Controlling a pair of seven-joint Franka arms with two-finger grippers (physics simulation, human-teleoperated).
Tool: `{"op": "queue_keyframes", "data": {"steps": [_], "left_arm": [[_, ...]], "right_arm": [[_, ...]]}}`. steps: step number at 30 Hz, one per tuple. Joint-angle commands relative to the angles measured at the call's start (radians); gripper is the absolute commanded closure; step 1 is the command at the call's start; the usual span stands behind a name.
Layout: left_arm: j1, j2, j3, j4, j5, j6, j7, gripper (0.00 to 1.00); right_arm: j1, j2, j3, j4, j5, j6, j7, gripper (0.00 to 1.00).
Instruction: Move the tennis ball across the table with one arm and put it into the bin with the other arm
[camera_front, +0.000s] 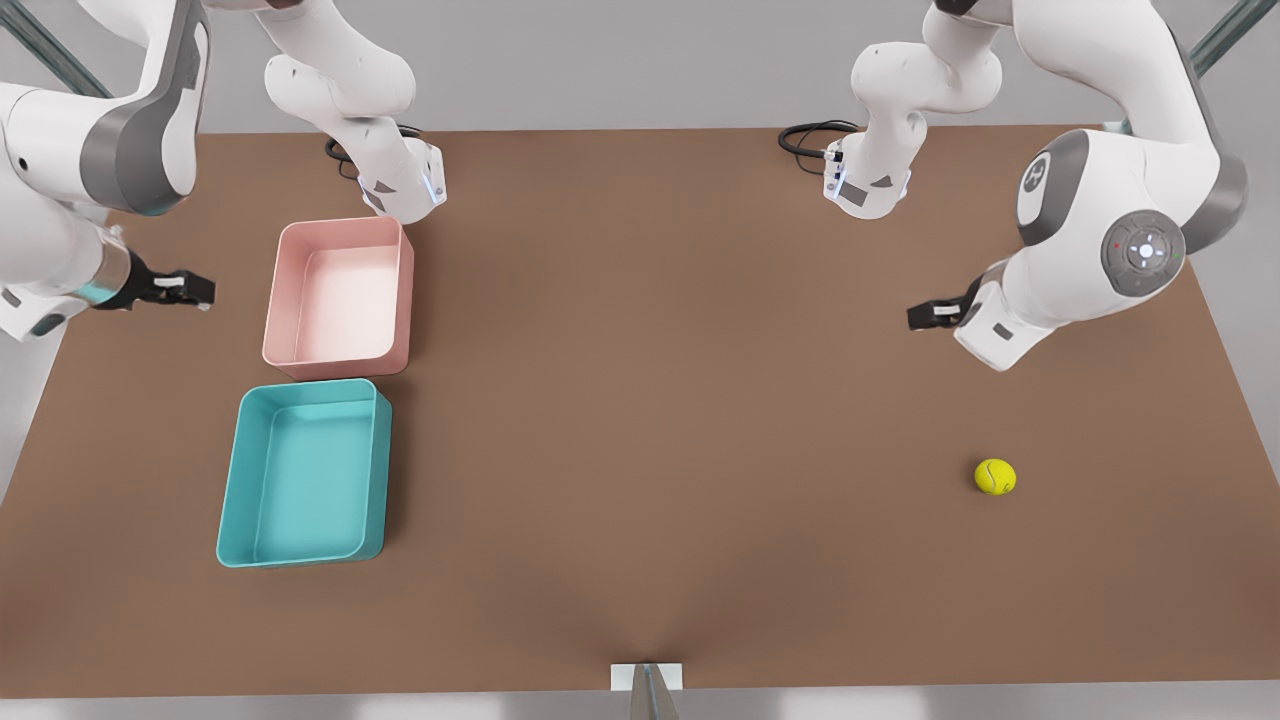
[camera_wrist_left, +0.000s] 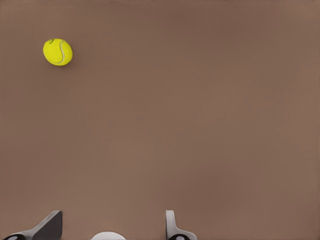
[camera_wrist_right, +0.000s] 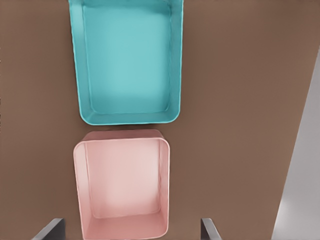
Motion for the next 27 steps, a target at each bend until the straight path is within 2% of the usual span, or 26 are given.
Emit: {"op": "queue_keyframes", "data": {"steps": [1, 4, 5, 6, 7, 9, 11, 14, 15, 16, 18, 21, 22, 27], "left_arm": [[0.001, -0.002, 0.001, 0.000, -0.006, 0.089, -0.142, 0.00], [0.001, -0.002, -0.001, -0.006, -0.015, 0.094, -0.152, 0.00], [0.003, 0.001, -0.001, -0.042, -0.012, 0.167, -0.143, 0.00], [0.041, 0.039, 0.001, -0.052, -0.014, 0.253, -0.027, 0.31], [0.064, 0.096, 0.006, -0.049, -0.009, 0.270, 0.191, 0.78], [0.124, 0.177, 0.009, -0.052, -0.014, 0.404, 0.519, 0.79], [0.175, 0.289, 0.101, -0.052, -0.244, 0.511, 1.013, 0.79], [0.204, 0.363, 0.101, -0.051, -0.193, 0.614, 1.392, 0.79], [0.208, 0.364, 0.101, -0.051, -0.061, 0.690, 1.665, 0.79], [0.210, 0.381, 0.101, -0.051, -0.041, 0.730, 1.764, 0.79], [0.211, 0.423, 0.101, -0.036, -0.040, 0.726, 1.912, 0.79], [0.333, 0.462, 0.101, -0.037, -0.037, 0.652, 2.354, 0.79], [0.334, 0.458, 0.101, -0.036, 0.078, 0.649, 2.376, 0.79], [0.333, 0.493, 0.101, -0.039, 0.092, 0.724, 2.347, 0.79]], "right_arm": [[0.003, -0.003, 0.000, -0.005, 0.008, 0.110, -0.043, 0.00], [0.003, 0.002, -0.001, -0.016, 0.008, 0.110, -0.042, 0.00], [0.003, 0.003, -0.001, -0.017, 0.007, 0.110, -0.042, 0.00], [0.003, 0.003, -0.001, -0.019, 0.004, 0.110, -0.043, 0.00], [0.003, 0.005, -0.001, -0.019, 0.004, 0.110, -0.043, 0.00], [0.003, 0.008, -0.001, -0.019, 0.002, 0.107, -0.045, 0.00], [0.003, 0.009, -0.003, -0.020, 0.005, 0.102, -0.045, 0.00], [0.003, 0.048, -0.011, -0.028, 0.001, 0.102, -0.046, 0.00], [0.004, 0.048, -0.011, -0.030, 0.001, 0.101, -0.046, 0.00], [0.004, 0.049, -0.009, -0.030, 0.005, 0.099, -0.046, 0.00], [0.004, 0.060, -0.009, -0.022, 0.011, 0.114, -0.049, 0.00], [-0.014, 0.062, -0.012, -0.005, 0.030, 0.116, -0.068, 0.00], [-0.016, 0.072, -0.012, -0.004, 0.037, 0.116, -0.068, 0.00], [-0.022, 0.091, -0.012, 0.010, 0.063, 0.131, -0.068, 0.00]]}}
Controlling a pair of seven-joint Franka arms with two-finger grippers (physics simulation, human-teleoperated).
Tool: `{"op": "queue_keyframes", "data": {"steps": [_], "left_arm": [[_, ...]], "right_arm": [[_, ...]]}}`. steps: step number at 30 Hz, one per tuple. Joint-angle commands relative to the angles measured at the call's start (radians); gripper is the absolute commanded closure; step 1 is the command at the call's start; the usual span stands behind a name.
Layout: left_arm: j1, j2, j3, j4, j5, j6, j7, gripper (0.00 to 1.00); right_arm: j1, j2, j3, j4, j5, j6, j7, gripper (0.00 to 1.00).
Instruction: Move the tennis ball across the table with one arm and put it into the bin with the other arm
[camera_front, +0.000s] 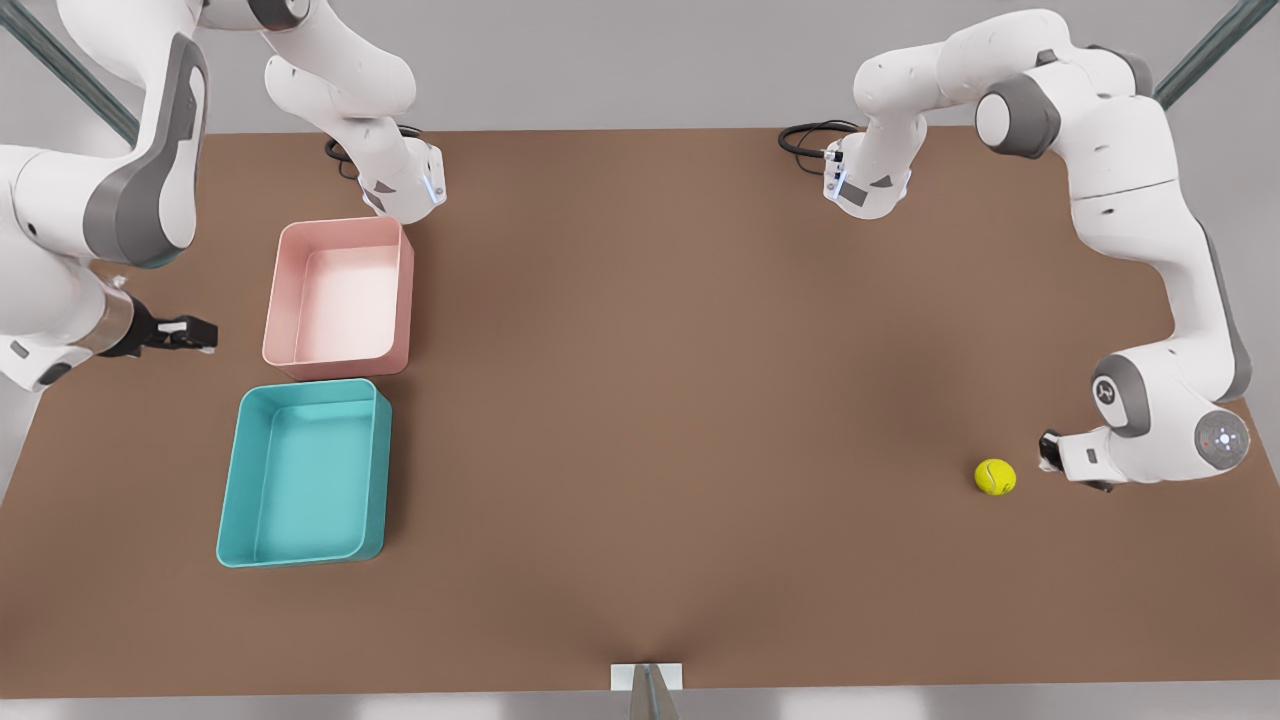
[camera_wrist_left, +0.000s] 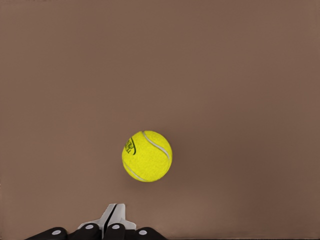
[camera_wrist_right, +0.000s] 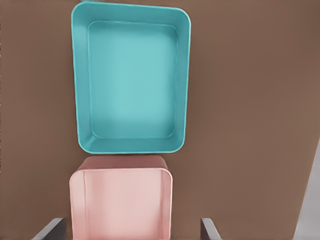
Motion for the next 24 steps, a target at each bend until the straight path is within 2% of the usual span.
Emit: {"op": "queue_keyframes", "data": {"steps": [1, 5, 15, 24], "left_arm": [[0.001, 0.015, 0.000, 0.001, 0.031, 0.072, 1.052, 0.79], [0.010, 0.054, 0.000, -0.006, 0.059, 0.179, 1.047, 0.79], [0.032, 0.069, 0.000, -0.075, 0.172, 0.194, 0.980, 0.79], [0.027, 0.077, 0.000, -0.127, 0.171, 0.239, 1.009, 0.79]], "right_arm": [[0.002, 0.008, 0.000, 0.007, 0.022, 0.015, -0.024, 0.00], [-0.025, 0.028, -0.006, 0.009, 0.021, 0.053, -0.024, 0.00], [-0.016, 0.028, 0.003, 0.015, 0.013, 0.041, -0.082, 0.00], [-0.013, 0.039, 0.001, 0.013, 0.014, 0.036, -0.088, 0.00]]}}
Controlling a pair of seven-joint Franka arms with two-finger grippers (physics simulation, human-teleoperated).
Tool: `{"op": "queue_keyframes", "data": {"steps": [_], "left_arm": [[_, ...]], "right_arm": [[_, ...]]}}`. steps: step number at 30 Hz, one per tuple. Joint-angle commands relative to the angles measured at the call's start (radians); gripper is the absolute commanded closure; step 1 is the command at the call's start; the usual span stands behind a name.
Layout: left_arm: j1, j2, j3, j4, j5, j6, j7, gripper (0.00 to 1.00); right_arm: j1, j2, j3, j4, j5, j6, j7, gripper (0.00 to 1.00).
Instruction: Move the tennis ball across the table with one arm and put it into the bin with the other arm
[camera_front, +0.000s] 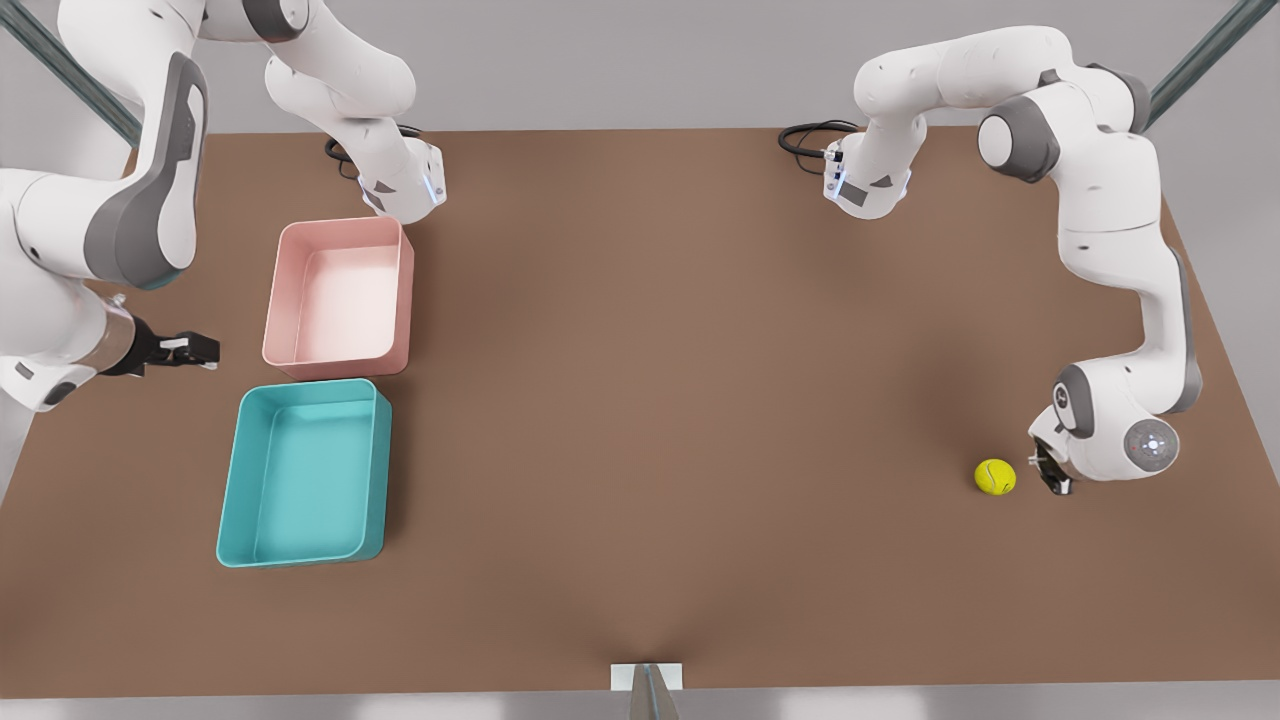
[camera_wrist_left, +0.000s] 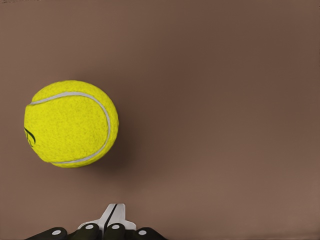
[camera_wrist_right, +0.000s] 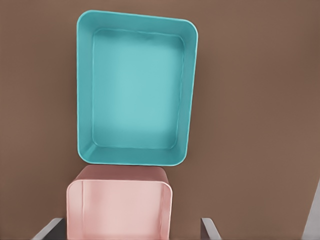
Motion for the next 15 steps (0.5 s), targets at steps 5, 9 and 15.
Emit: {"op": "queue_keyframes", "data": {"steps": [5, 9, 15], "left_arm": [[-0.002, 0.005, -0.002, -0.002, -0.001, 0.075, 0.081, 0.79], [-0.002, 0.011, -0.002, -0.001, -0.001, 0.116, 0.078, 0.79], [-0.008, 0.011, -0.004, -0.001, 0.001, 0.116, 0.020, 0.79]], "right_arm": [[0.003, 0.003, 0.000, -0.001, 0.001, -0.005, -0.037, 0.00], [-0.001, 0.003, 0.000, -0.001, 0.001, -0.012, -0.052, 0.00], [0.001, 0.005, 0.000, -0.003, -0.001, -0.012, -0.052, 0.00]]}}
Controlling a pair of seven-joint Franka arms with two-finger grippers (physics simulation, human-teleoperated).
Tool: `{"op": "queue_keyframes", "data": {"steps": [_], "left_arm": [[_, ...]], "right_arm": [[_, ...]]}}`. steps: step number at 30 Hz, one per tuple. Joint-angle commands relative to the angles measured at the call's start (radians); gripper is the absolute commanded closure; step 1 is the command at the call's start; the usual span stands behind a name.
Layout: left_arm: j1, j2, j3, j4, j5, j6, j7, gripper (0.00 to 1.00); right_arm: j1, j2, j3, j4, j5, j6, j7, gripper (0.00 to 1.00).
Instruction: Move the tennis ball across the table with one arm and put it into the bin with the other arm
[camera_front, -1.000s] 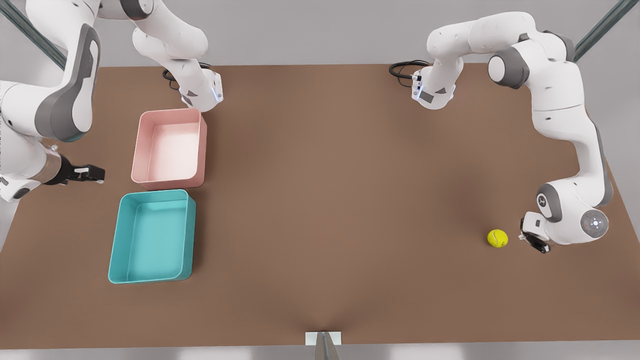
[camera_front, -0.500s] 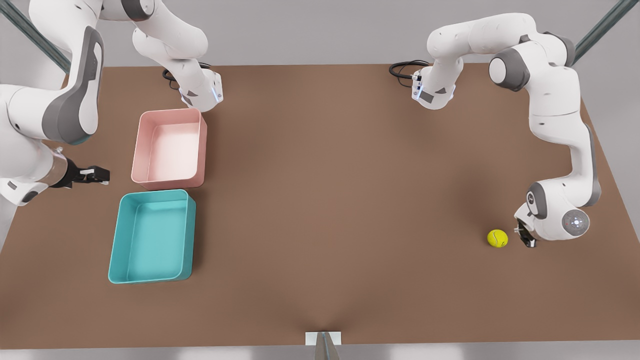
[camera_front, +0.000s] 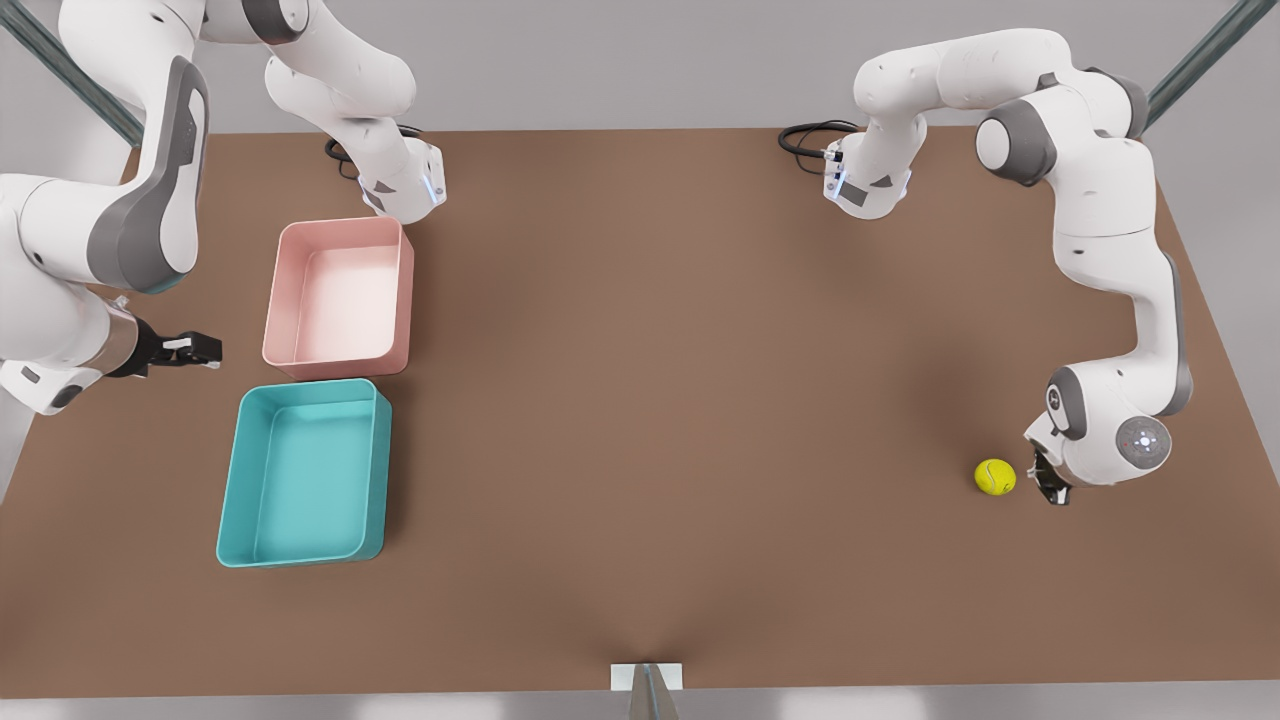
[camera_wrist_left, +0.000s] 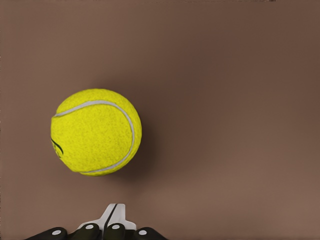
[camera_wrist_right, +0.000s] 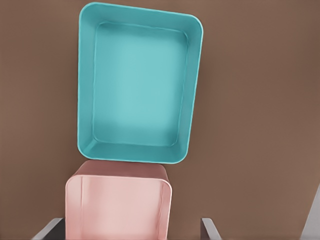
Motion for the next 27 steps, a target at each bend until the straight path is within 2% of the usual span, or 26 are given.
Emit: {"op": "queue_keyframes", "data": {"steps": [1, 3, 5, 8, 10, 12, 14, 15, 16, 17, 19, 20, 21, 27], "left_arm": [[-0.005, -0.001, 0.000, 0.000, 0.000, 0.018, -0.021, 0.79], [-0.009, 0.010, 0.000, 0.000, 0.000, 0.018, -0.029, 0.79], [-0.082, 0.023, 0.000, 0.000, 0.000, 0.020, -0.167, 0.79], [-0.246, -0.003, -0.058, 0.000, 0.000, -0.008, -0.604, 0.79], [-0.306, -0.059, -0.180, 0.000, 0.001, -0.149, -0.975, 0.79], [-0.302, -0.076, -0.189, 0.004, 0.000, -0.166, -1.023, 0.79], [-0.300, -0.093, -0.189, 0.049, -0.004, -0.278, -1.105, 0.79], [-0.300, -0.095, -0.193, 0.141, -0.020, -0.428, -1.571, 0.79], [-0.302, -0.144, -0.195, 0.169, -0.013, -0.516, -1.719, 0.58], [-0.286, -0.268, -0.180, 0.171, -0.014, -0.684, -1.742, 0.00], [-0.266, -0.385, -0.137, 0.306, -0.226, -0.895, -2.233, 0.00], [-0.338, -0.461, -0.124, 0.297, -0.145, -0.942, -2.147, 0.00], [-0.351, -0.475, -0.126, 0.304, -0.134, -0.997, -2.163, 0.00], [-0.341, -0.457, -0.131, 0.329, -0.212, -1.010, -2.158, 0.00]], "right_arm": [[0.000, 0.004, 0.000, 0.003, -0.001, -0.003, -0.035, 0.00], [-0.002, 0.004, 0.000, 0.003, -0.001, -0.003, -0.038, 0.00], [-0.002, 0.004, 0.000, 0.003, 0.000, -0.003, -0.038, 0.00], [-0.003, 0.005, 0.000, 0.003, 0.000, -0.003, -0.039, 0.00], [-0.003, 0.005, 0.000, 0.003, 0.000, -0.003, -0.039, 0.00], [-0.003, 0.005, 0.000, 0.003, 0.000, -0.003, -0.038, 0.00], [-0.002, 0.005, 0.000, 0.003, 0.000, -0.003, -0.038, 0.00], [-0.002, 0.005, 0.000, 0.003, 0.000, -0.003, -0.038, 0.00], [-0.002, 0.005, 0.000, 0.003, 0.000, -0.003, -0.038, 0.00], [-0.002, 0.005, 0.000, 0.003, 0.000, -0.003, -0.039, 0.00], [-0.003, 0.005, 0.000, 0.003, 0.000, -0.003, -0.038, 0.00], [-0.002, 0.018, 0.000, 0.003, 0.004, -0.004, -0.038, 0.00], [0.005, 0.018, 0.001, 0.004, -0.001, -0.016, -0.038, 0.00], [0.057, 0.033, 0.004, 0.010, 0.010, -0.039, -0.036, 0.00]]}}
